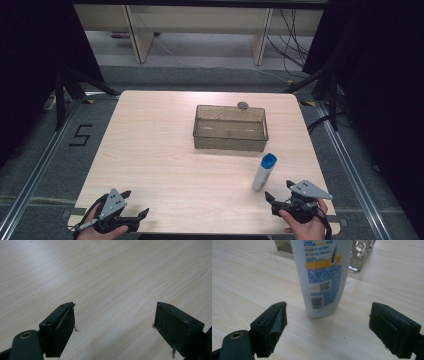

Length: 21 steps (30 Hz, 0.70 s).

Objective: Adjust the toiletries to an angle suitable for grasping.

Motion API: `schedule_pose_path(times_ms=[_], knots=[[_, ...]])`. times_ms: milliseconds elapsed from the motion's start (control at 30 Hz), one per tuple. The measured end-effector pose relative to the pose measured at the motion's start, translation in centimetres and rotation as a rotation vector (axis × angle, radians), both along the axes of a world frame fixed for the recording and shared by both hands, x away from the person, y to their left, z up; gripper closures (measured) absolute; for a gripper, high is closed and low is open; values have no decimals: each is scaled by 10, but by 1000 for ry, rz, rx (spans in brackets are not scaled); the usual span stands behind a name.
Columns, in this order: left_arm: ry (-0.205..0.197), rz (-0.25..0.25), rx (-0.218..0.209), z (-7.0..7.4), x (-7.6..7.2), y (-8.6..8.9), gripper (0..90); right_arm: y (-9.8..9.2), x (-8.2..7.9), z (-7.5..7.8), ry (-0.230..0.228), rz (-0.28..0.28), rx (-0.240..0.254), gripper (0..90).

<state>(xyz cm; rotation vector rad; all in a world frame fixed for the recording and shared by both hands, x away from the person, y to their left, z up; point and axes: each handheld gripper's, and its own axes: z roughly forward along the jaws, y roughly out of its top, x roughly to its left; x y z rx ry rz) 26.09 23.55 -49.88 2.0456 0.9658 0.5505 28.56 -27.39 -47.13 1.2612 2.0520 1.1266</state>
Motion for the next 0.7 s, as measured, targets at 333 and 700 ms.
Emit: schedule_pose_path(times_ms=[333, 700], knots=[[-2, 4, -3, 1, -1, 0, 167, 15, 5, 2, -22, 6, -10, 158], [2, 15, -15, -1, 0, 0, 166, 21, 11, 1, -41, -6, -23, 157]])
